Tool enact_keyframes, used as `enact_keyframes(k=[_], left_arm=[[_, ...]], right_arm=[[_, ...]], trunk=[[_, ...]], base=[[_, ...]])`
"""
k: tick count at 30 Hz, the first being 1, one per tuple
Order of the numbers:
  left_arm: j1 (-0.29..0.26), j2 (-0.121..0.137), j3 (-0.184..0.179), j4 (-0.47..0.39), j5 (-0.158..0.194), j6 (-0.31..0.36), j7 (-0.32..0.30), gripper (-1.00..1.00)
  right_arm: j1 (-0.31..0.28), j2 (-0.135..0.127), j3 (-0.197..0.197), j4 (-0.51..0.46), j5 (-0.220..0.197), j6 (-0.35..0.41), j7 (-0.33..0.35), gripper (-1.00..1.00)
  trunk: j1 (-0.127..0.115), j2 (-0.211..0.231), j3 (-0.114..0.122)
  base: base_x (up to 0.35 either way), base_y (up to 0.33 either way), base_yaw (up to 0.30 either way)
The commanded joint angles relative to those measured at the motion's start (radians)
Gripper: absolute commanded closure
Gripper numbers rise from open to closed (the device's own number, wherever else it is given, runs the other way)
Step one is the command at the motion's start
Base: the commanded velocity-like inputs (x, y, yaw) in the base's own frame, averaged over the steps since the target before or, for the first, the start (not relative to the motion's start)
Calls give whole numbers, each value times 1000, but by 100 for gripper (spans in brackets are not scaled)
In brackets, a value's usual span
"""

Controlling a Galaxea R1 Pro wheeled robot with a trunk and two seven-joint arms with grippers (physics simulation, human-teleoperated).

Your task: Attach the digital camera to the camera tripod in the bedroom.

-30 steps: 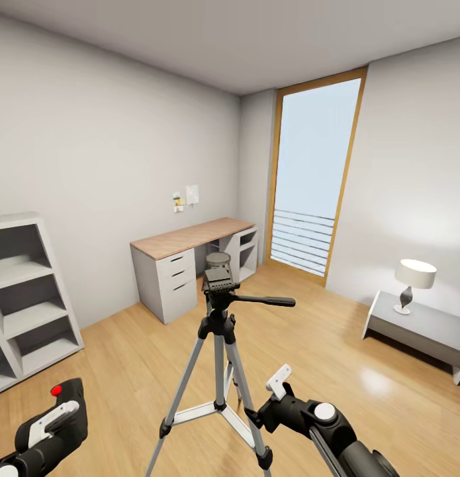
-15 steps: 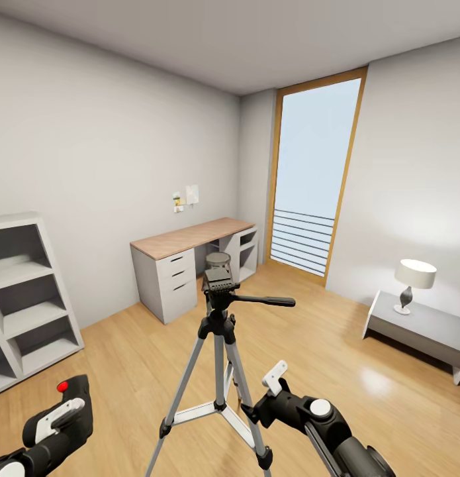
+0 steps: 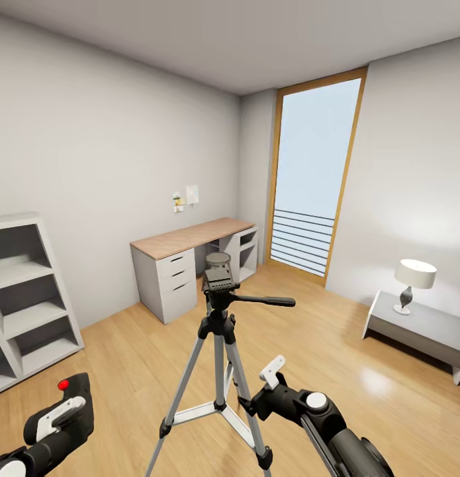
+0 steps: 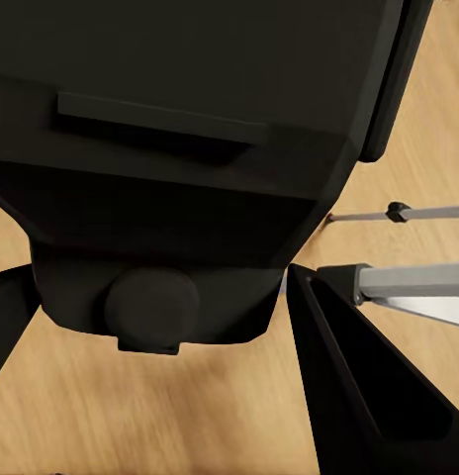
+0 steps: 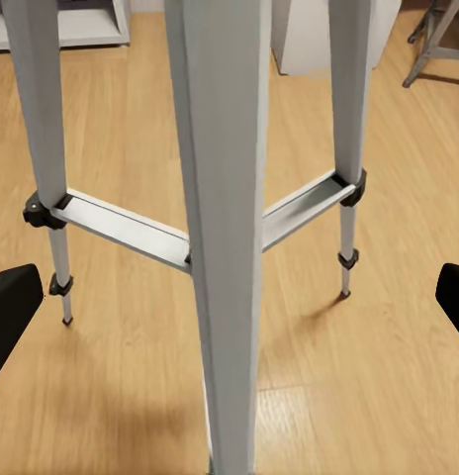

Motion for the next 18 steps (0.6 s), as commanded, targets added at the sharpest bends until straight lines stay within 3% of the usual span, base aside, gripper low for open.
enact_keyframes(k=[1,4,8,18], left_arm=[[0,0,0,-2,9,3,8,100],[-7,-1,-15,-4,2,1,8,100],[-22,-2,-59,-4,-32,-2,8,100],[-32,-4,-91,-4,-71,-32,8,100]], right_arm=[[-1,0,1,-1,8,3,5,-100],[-12,19,1,28,8,-6,5,-100],[-45,37,1,86,9,-44,5,-100],[-77,48,2,137,12,-89,7,-100]], trunk=[[0,-1,0],[0,-1,0],[0,-1,0],[0,-1,0]], base=[[0,0,0],[0,0,0],[0,0,0],[0,0,0]])
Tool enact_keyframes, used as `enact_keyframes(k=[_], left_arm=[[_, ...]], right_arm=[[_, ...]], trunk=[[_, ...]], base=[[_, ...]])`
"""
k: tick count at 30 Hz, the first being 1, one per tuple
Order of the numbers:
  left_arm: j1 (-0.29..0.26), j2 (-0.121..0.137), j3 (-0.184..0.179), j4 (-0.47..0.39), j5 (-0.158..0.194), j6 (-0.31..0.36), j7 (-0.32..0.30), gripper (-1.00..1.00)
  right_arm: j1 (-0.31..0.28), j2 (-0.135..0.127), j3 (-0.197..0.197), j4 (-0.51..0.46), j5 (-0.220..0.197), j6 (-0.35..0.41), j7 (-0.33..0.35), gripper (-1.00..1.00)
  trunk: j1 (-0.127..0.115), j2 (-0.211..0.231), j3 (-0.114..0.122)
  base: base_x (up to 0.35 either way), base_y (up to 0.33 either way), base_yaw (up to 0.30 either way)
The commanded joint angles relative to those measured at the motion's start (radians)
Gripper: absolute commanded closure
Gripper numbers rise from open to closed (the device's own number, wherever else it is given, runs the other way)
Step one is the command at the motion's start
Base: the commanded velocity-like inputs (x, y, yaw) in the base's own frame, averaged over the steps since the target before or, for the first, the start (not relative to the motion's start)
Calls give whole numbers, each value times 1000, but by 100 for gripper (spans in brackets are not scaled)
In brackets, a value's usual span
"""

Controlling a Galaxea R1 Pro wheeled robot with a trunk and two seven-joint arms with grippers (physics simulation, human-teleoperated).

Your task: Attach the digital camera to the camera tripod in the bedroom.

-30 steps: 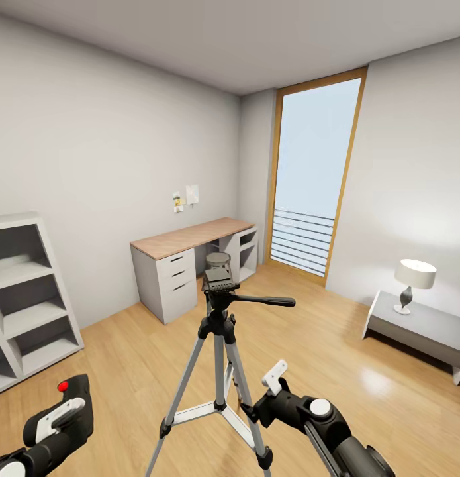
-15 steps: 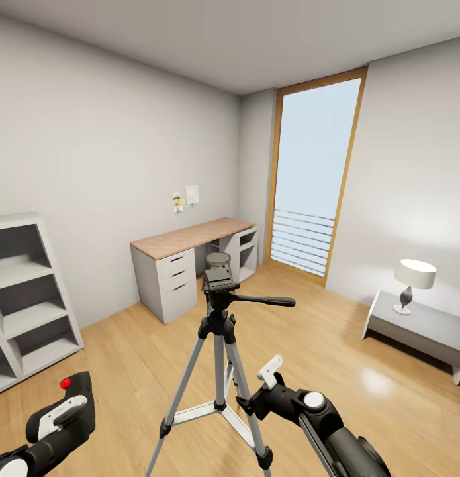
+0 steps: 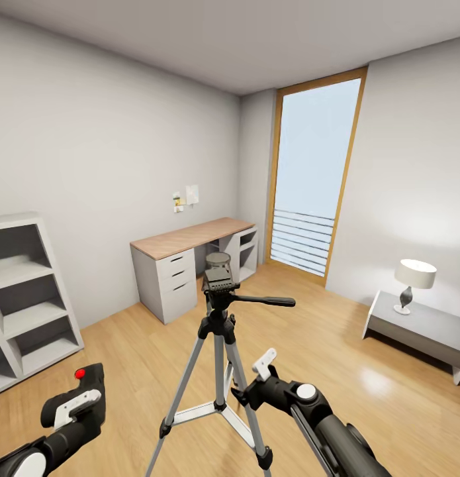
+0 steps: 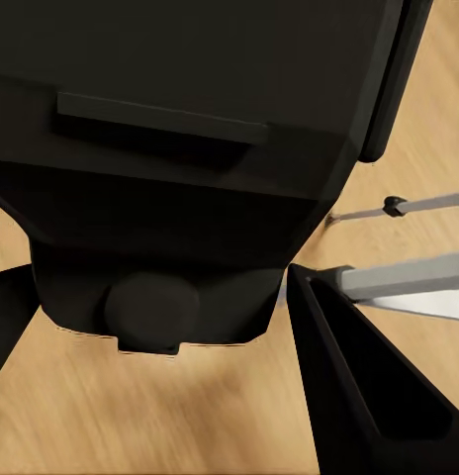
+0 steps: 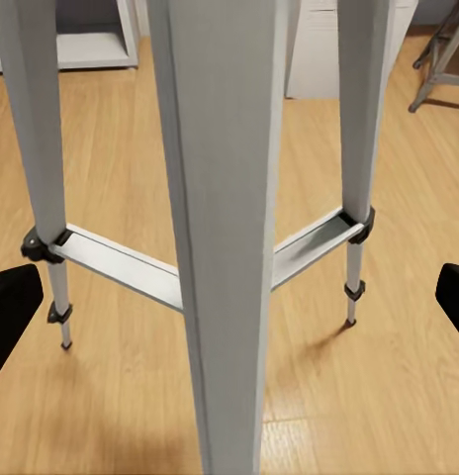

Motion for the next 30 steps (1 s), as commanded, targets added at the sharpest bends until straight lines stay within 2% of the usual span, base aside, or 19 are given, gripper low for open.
enact_keyframes(k=[1,9,15,20,30], left_arm=[[0,0,-2,-2,7,-2,8,100],[-1,-1,-8,2,4,-22,-2,100],[-2,-2,-5,9,8,-37,-78,100],[-2,-2,-2,11,7,-62,-117,100],[-2,6,1,13,-5,-95,-148,100]], right_arm=[[-2,0,1,1,9,1,4,-100],[-7,2,3,13,11,-5,4,-100],[-8,2,4,28,12,-7,4,-100],[-13,10,5,63,14,-9,3,-100],[-22,26,7,104,16,-41,2,-100]], trunk=[[0,-1,0],[0,-1,0],[0,-1,0],[0,-1,0],[0,-1,0]], base=[[0,0,0],[0,0,0],[0,0,0],[0,0,0],[0,0,0]])
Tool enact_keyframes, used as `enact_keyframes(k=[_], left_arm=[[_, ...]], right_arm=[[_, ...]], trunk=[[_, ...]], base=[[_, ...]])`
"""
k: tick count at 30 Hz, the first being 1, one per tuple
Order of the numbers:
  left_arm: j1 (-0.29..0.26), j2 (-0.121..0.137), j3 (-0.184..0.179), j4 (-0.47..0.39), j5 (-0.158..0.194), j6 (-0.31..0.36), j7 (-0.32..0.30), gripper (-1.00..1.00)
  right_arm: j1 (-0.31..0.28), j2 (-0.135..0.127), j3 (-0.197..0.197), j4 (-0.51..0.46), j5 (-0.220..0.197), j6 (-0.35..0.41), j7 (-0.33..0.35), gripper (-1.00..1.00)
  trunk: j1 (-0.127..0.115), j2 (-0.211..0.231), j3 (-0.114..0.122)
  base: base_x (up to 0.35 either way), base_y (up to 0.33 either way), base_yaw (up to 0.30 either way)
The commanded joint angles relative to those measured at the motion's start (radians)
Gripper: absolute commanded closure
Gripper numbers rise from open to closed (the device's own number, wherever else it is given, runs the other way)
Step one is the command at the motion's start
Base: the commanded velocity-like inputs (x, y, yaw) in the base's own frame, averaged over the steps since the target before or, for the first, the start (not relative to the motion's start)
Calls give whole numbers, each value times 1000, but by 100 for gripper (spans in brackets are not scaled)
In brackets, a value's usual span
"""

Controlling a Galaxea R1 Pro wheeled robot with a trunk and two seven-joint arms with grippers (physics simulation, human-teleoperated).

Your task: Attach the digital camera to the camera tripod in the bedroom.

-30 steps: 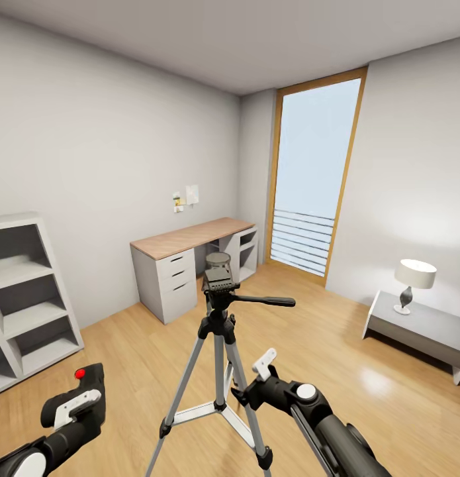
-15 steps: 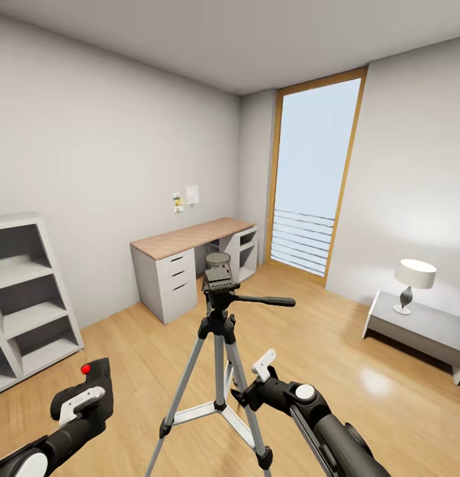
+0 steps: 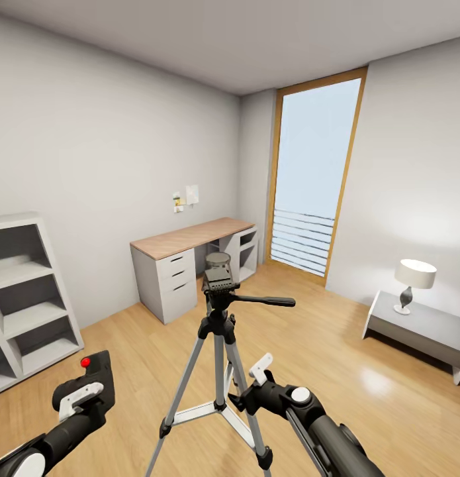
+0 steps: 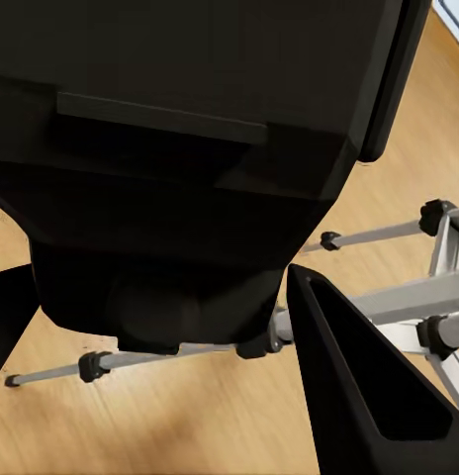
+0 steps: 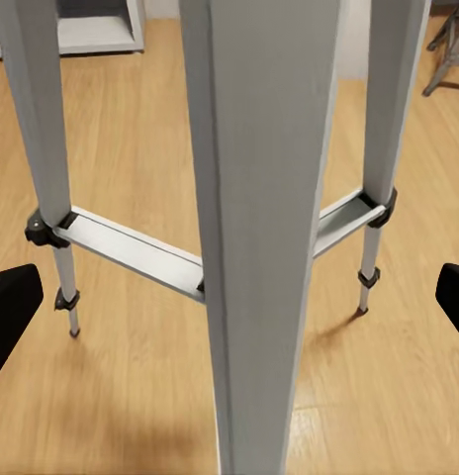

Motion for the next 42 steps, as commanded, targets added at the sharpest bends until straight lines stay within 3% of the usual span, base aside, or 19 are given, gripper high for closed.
enact_keyframes(k=[1,3,9,10,11,17,22,28,39,42], left_arm=[[1,2,0,-2,6,-5,6,100],[1,3,0,-2,-1,-15,5,100],[-12,2,-2,1,-76,-81,2,100],[-12,2,-2,1,-76,-81,2,100],[-20,0,-3,9,-107,-98,1,100],[-37,5,-5,23,-180,-134,-4,100],[-71,3,-4,18,-234,-161,-64,100],[-104,-1,-1,8,-255,-168,-123,100],[-127,4,-1,-51,-262,-141,-170,100],[-141,6,-4,-70,-266,-136,-226,100]], right_arm=[[-1,1,-1,6,9,1,5,-100],[-1,1,-1,14,9,0,5,-100],[-3,16,0,40,11,-9,4,-100],[-3,16,0,40,11,-9,4,-100],[-3,19,-1,45,10,-19,3,-100],[-3,24,-2,62,8,-64,1,-100],[-3,28,-3,87,8,-87,-1,-100],[-3,28,-3,96,8,-96,-1,-100],[-3,28,-3,100,8,-100,-2,-100],[-3,28,-3,100,7,-100,-1,-100]], trunk=[[0,-1,0],[0,-1,0],[0,-1,0],[0,-1,0],[0,-1,0],[0,-1,0],[0,-1,0],[0,-1,0],[0,-1,0],[0,-1,0]], base=[[0,0,0],[0,0,0],[0,0,0],[0,0,0],[0,0,0],[0,0,0],[0,0,0],[0,0,0],[0,0,0],[0,0,0]])
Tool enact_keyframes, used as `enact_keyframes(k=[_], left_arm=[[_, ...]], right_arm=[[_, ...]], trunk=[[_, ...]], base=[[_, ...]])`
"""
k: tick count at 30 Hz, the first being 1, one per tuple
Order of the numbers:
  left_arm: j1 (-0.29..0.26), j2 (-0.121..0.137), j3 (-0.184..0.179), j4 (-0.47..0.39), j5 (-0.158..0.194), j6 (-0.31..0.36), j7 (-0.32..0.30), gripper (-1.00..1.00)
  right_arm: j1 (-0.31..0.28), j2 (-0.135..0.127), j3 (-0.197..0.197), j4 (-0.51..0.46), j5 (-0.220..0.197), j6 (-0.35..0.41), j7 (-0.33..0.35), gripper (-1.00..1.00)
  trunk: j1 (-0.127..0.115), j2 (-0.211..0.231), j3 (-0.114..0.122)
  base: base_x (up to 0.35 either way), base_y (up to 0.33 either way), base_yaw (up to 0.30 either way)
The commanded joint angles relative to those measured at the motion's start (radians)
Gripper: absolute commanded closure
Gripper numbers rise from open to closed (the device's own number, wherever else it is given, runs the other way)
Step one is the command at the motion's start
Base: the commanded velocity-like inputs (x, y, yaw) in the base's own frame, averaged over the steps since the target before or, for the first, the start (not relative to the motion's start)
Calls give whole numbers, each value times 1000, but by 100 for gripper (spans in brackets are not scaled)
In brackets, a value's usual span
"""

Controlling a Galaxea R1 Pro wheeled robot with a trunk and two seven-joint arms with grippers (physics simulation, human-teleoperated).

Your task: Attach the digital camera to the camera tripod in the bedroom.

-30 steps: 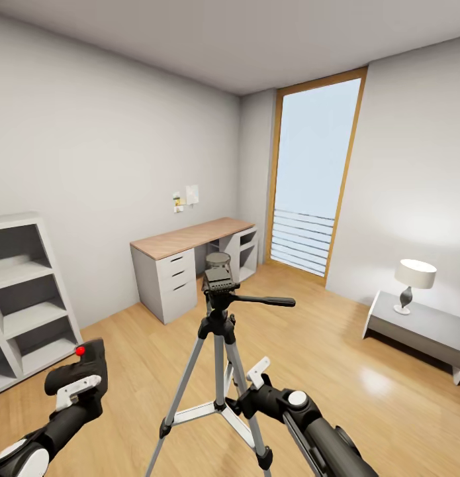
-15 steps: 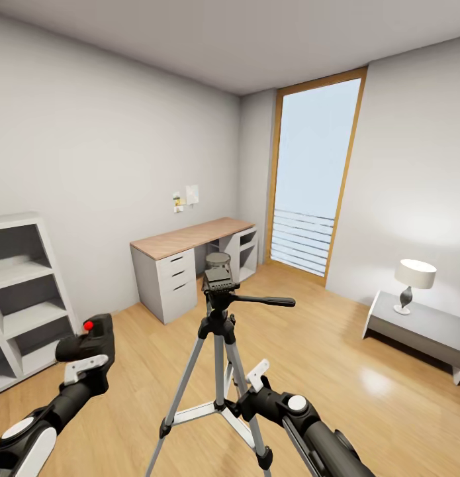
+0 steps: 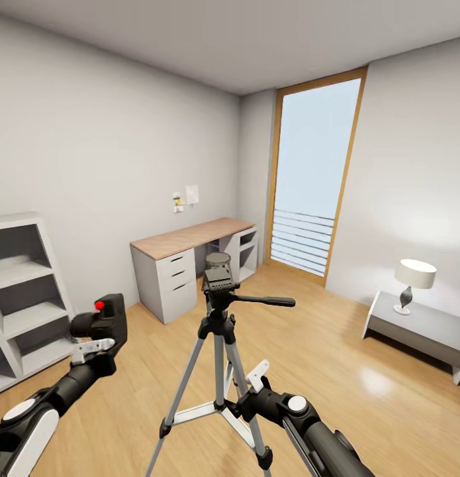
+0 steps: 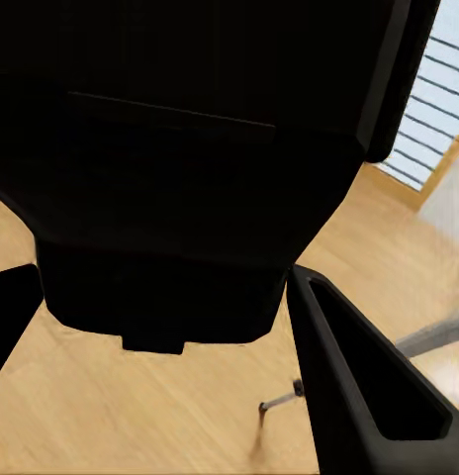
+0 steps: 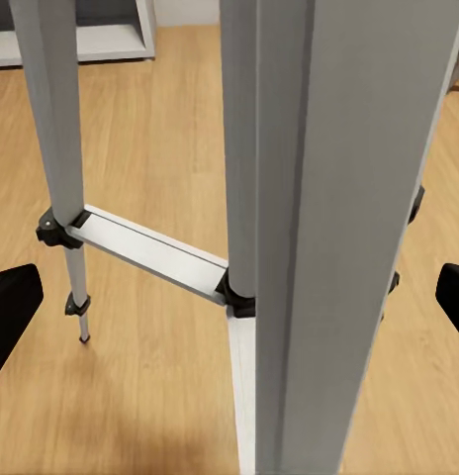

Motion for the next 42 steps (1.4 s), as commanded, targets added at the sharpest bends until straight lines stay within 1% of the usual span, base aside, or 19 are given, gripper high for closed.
enact_keyframes(k=[1,4,5,8,12,13,14,18,19,21,23,24,26,27,29,30,33,36,42], left_arm=[[-7,0,2,-5,1,9,-30,100],[-34,1,5,-13,-5,16,-98,100],[-34,1,5,-13,-5,16,-98,100],[-67,1,6,-18,-6,32,-130,100],[-118,2,7,-27,-7,82,-151,100],[-118,2,7,-27,-7,82,-151,100],[-132,3,7,-30,-7,97,-154,100],[-190,18,5,-39,-7,145,-164,100],[-190,18,5,-39,-7,145,-164,100],[-217,27,2,-42,-7,154,-178,100],[-239,34,0,-43,-7,158,-220,100],[-251,36,0,-43,-7,159,-255,100],[-279,41,0,-39,-9,164,-346,100],[-295,42,1,-36,-9,168,-394,100],[-323,44,3,-31,-9,179,-477,100],[-335,45,2,-28,-10,186,-508,100],[-361,50,-1,-22,-27,209,-568,100],[-385,55,-7,-19,-67,228,-608,100],[-454,61,-47,-20,-166,276,-717,100]], right_arm=[[0,0,-1,-1,9,4,4,-100],[0,0,-1,-1,8,4,5,-100],[0,0,-1,-1,8,4,5,-100],[0,0,-1,-1,8,4,5,-100],[0,0,-1,-1,8,4,6,-100],[0,0,-1,-1,8,4,6,-100],[1,0,-1,-1,8,4,6,-100],[1,0,-1,-1,8,4,6,-100],[1,0,-1,-1,8,4,6,-100],[1,0,-1,-1,8,4,6,-100],[1,0,-1,-1,8,4,6,-100],[1,0,-1,-1,8,4,7,-100],[0,0,-1,-1,8,4,7,-100],[0,0,-1,-1,8,4,7,100],[0,0,-1,-1,8,4,7,100],[1,0,-1,-1,8,4,8,100],[1,0,-1,-1,7,4,8,100],[1,0,-1,-2,7,4,9,100],[1,0,0,-1,8,3,9,100]], trunk=[[0,-1,-1],[0,-1,-1],[0,-1,-1],[0,-1,-1],[0,-1,-1],[0,-1,-1],[0,-1,-1],[0,-1,-1],[0,-1,-1],[0,-1,-1],[0,-1,-1],[0,-1,-1],[0,-1,-1],[0,-1,-1],[0,-1,-1],[0,-1,-1],[0,-1,-1],[0,-1,-1],[0,-1,-1]], base=[[0,0,0],[0,0,0],[0,0,0],[0,0,0],[0,0,0],[0,0,0],[0,0,0],[0,0,0],[0,0,0],[0,0,0],[0,0,0],[0,0,0],[0,0,0],[0,0,0],[0,0,0],[0,0,0],[0,0,0],[0,0,0],[0,0,0]])
